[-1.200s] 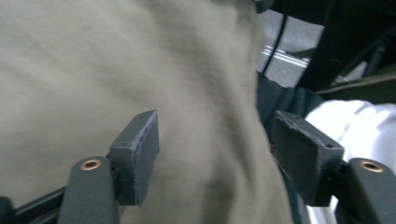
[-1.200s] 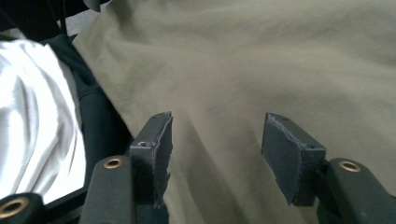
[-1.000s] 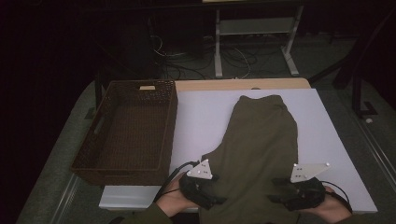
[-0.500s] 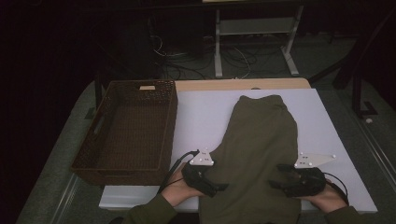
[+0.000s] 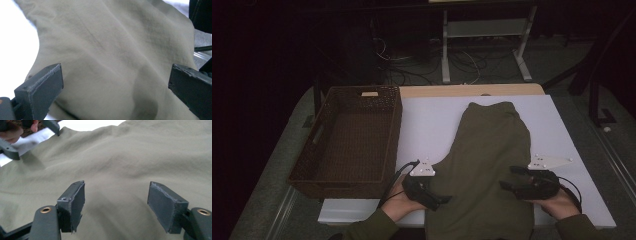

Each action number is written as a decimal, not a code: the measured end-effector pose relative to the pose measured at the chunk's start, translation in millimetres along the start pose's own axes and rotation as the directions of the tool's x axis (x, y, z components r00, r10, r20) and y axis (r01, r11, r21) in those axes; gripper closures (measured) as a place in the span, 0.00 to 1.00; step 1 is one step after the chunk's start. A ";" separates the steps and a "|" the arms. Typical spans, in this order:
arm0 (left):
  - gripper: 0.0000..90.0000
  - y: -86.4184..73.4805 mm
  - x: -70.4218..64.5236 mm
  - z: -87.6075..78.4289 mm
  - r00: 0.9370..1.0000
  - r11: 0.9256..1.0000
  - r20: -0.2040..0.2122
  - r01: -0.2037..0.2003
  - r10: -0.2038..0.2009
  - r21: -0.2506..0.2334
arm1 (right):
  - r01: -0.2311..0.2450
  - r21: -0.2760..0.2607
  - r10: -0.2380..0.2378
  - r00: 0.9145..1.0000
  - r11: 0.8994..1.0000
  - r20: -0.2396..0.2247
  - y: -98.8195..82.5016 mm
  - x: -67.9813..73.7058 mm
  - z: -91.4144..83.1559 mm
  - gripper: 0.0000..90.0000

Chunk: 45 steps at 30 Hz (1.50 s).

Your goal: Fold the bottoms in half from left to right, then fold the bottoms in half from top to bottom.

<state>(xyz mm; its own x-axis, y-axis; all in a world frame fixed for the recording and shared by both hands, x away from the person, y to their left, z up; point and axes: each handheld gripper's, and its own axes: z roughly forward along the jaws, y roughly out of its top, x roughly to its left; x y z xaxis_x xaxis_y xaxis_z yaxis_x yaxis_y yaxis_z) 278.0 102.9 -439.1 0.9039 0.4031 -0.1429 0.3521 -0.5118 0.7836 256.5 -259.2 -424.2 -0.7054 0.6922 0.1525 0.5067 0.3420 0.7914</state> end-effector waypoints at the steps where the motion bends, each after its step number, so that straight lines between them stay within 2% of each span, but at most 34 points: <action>1: 0.00 -0.3 0.9 -1.2 1.000 1.000 -0.002 0.005 -0.005 -0.005 | -0.001 -0.001 0.001 1.000 1.000 0.005 1.4 -1.2 1.0 0.33; 13: 0.00 -3.0 4.1 -7.3 0.999 0.999 -0.024 0.030 -0.031 -0.026 | 0.001 -0.017 0.000 0.999 1.000 0.033 16.3 -12.3 13.1 0.34; 17: 0.00 -3.5 3.7 -6.7 0.999 0.999 -0.024 0.027 -0.028 -0.023 | -0.016 -0.029 0.018 0.999 0.999 0.040 19.3 -18.3 15.4 0.34; 24: 0.00 -4.5 2.6 -6.3 0.999 0.999 -0.028 0.038 -0.038 -0.026 | -0.043 -0.039 0.044 0.998 0.998 0.040 20.4 -25.9 16.6 0.34; 45: 0.00 -5.5 4.5 -9.2 0.998 0.998 -0.028 0.048 -0.049 -0.041 | -0.074 -0.065 0.078 0.995 0.995 0.058 26.5 -44.1 21.1 0.34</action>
<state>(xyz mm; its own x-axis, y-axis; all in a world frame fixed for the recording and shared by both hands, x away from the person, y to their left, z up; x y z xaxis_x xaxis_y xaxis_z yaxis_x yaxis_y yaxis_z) 277.9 114.5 -438.5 0.8785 0.4487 -0.1639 0.3846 -0.4608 0.7998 311.5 -267.3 -422.4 -0.6340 0.7522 0.1795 0.5242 0.2474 0.8148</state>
